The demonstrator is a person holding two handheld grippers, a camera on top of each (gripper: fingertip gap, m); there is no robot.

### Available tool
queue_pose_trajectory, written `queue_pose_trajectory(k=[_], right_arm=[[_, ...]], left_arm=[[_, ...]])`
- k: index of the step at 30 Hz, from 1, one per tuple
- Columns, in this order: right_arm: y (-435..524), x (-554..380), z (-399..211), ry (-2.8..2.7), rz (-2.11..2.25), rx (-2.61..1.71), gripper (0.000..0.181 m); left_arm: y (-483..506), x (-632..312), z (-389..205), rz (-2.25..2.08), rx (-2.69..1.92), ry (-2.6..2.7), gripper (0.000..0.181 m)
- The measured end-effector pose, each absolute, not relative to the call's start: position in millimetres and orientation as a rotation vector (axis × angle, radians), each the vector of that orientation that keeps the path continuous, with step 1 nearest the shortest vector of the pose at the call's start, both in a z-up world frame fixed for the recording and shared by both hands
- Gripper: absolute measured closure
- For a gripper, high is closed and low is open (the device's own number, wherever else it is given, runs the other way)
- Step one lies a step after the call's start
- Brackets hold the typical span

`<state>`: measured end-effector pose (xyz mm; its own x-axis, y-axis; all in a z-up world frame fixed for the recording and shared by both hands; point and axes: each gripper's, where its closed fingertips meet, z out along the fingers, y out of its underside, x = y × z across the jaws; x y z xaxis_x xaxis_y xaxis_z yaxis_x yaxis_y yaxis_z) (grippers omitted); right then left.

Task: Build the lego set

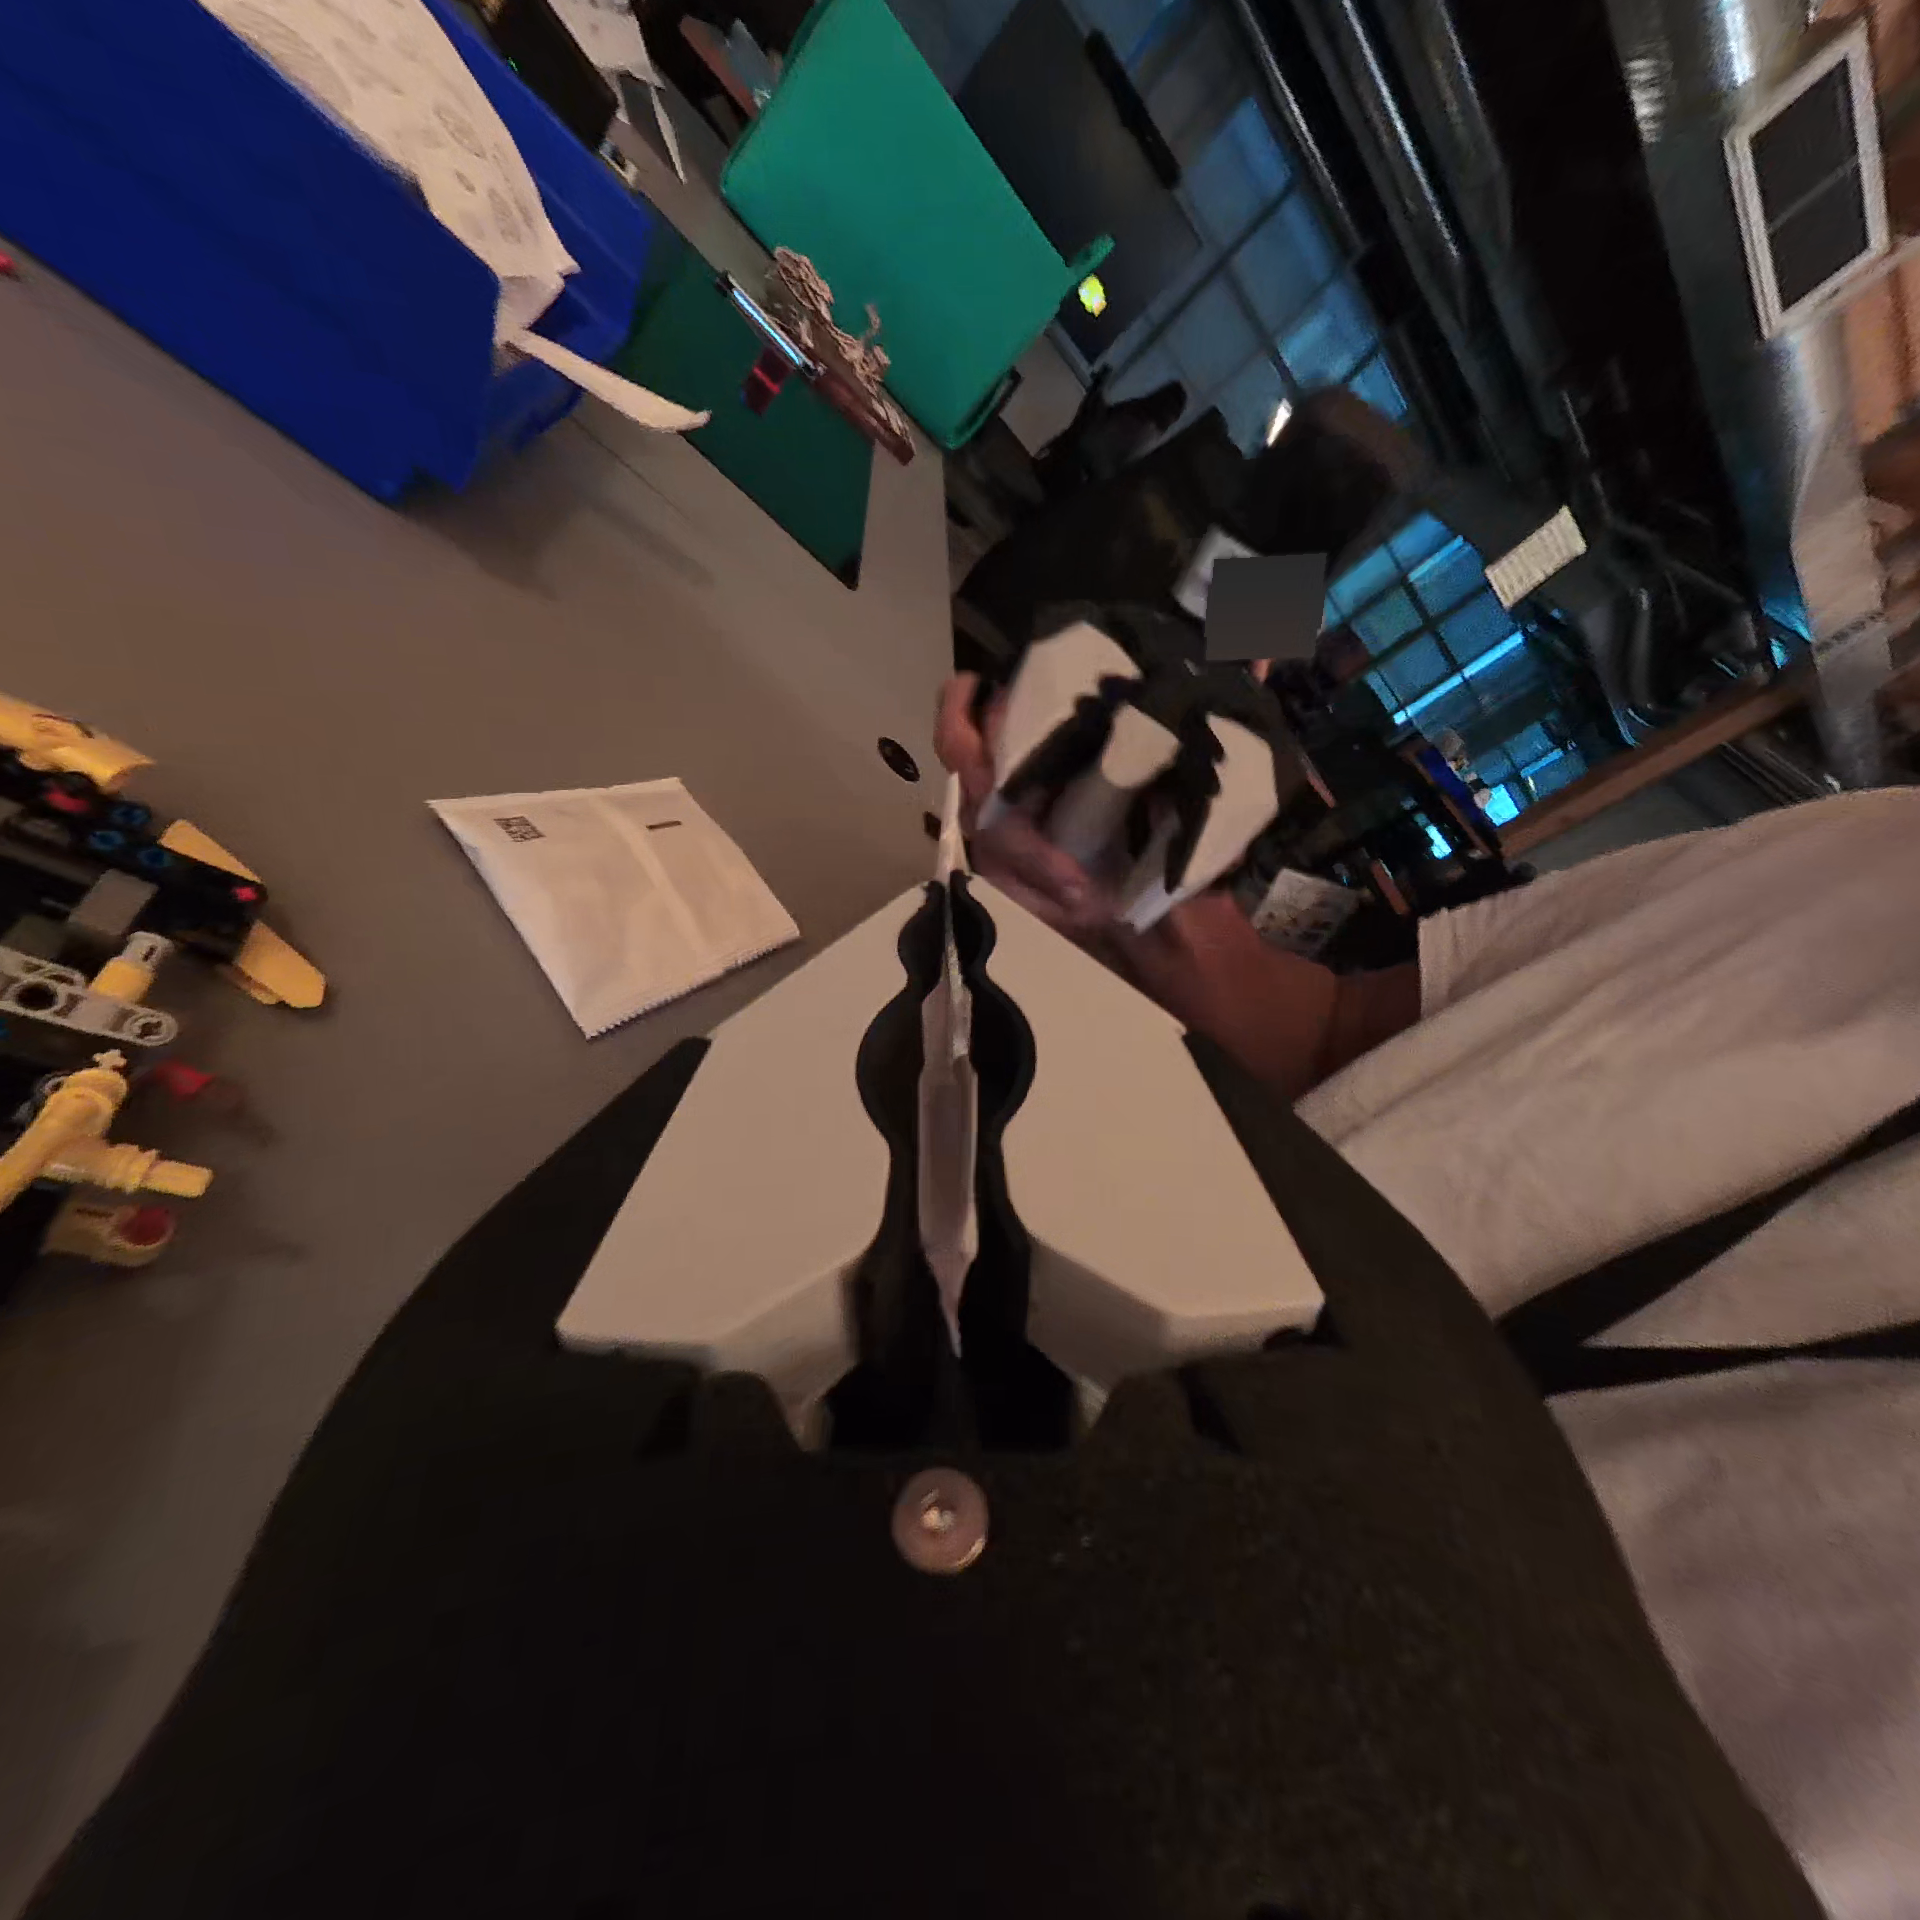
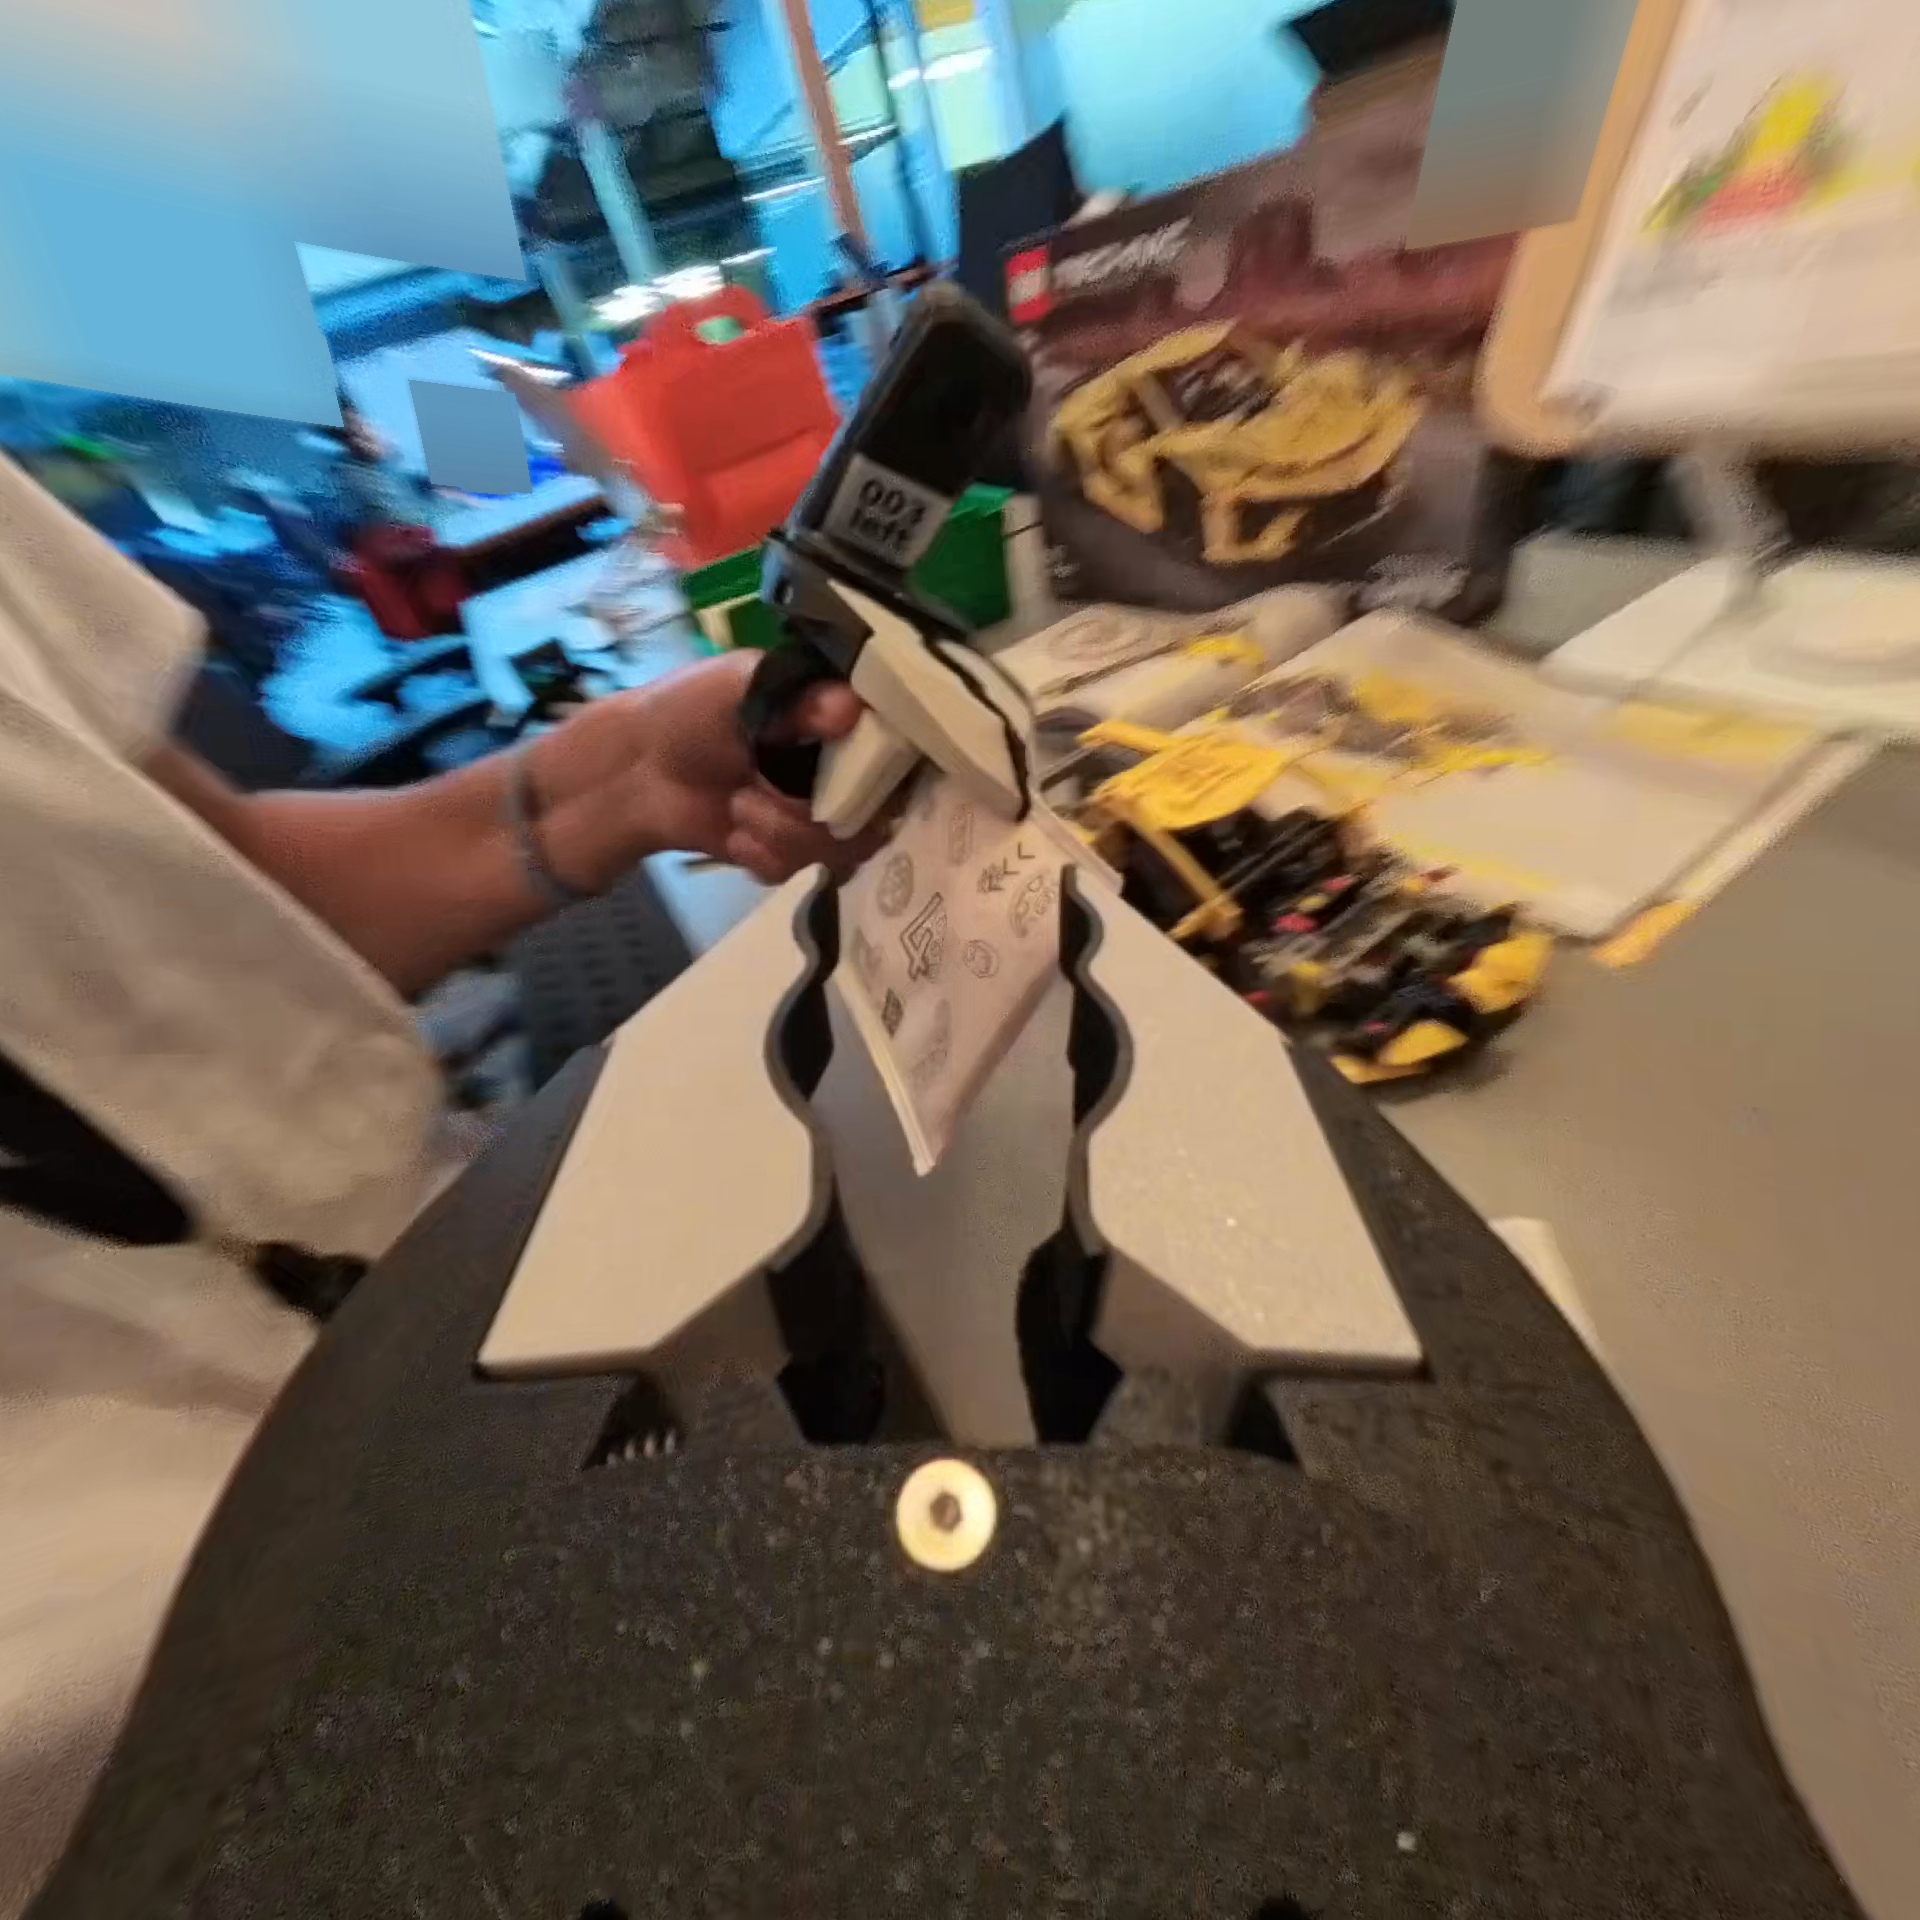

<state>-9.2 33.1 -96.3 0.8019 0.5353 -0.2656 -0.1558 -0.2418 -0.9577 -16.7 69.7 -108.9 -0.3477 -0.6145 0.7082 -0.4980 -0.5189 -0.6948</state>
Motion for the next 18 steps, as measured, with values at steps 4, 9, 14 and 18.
queue_pose_trajectory(k=[4, 9, 14, 18], right_arm=[[42, -16, -107, -0.444, 0.864, -1.779, 0.153], [47, -23, -117, -0.636, 0.792, -1.839, 0.172], [43, -25, -118, -0.697, 0.79, -1.871, 0.181], [42, -24, -122, -0.726, 0.745, -1.904, 0.181]], left_arm=[[57, -24, -114, -1.995, -1.716, 1.646, 0.181], [46, -30, -109, -2.038, -1.668, 1.699, 0.181], [43, -32, -112, -1.995, -1.648, 1.733, 0.181], [44, -29, -118, -1.862, -1.598, 1.798, 0.175]])
